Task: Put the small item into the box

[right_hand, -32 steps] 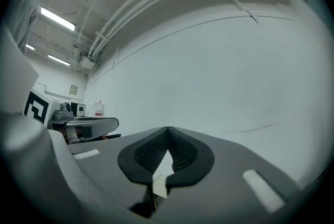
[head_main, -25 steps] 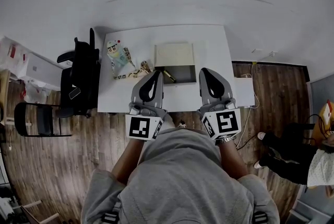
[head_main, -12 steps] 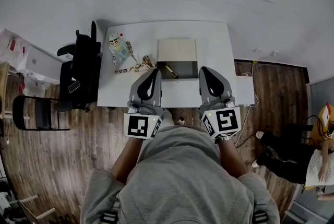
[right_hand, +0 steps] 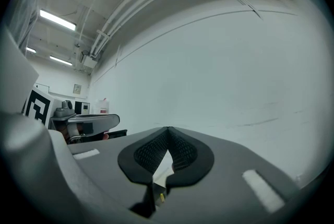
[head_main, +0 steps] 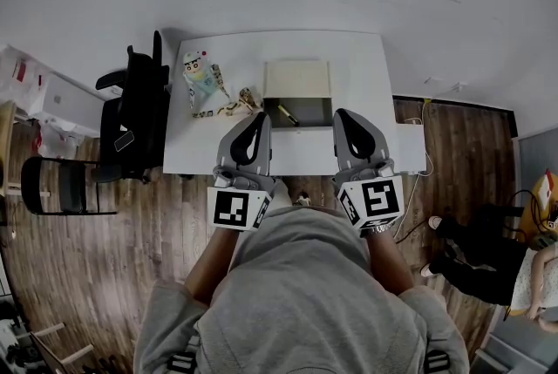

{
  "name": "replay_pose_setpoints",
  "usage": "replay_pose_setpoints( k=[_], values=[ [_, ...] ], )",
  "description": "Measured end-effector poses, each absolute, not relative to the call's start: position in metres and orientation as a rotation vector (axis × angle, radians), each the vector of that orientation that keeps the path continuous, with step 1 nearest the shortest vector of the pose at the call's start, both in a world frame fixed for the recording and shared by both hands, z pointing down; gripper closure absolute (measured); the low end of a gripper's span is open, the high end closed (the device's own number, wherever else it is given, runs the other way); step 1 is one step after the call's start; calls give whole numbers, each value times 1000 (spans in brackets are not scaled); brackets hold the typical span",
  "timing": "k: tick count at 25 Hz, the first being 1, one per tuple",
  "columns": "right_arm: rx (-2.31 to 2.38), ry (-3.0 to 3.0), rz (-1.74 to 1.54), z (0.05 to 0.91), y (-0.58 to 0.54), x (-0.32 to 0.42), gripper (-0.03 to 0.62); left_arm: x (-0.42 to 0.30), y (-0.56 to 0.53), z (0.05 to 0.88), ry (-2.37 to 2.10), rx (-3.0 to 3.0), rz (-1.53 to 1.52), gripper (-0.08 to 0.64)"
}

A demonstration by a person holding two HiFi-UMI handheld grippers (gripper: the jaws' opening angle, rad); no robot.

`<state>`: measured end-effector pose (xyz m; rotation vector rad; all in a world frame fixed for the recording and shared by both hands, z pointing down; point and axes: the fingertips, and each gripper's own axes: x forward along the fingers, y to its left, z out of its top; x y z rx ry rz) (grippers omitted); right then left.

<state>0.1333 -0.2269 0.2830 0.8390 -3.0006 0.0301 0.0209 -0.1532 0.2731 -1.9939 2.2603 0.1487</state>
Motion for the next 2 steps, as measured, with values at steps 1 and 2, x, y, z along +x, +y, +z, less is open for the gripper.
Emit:
replay_pose_setpoints(
  k=[1,2],
  values=[
    [834,-2997,26,282,-227,133,578,21,-154,273,2258,-1996,148,557],
    [829,-2993,21,282,-226,133,578,22,-154,273,2255,-1998,148,557]
  ],
)
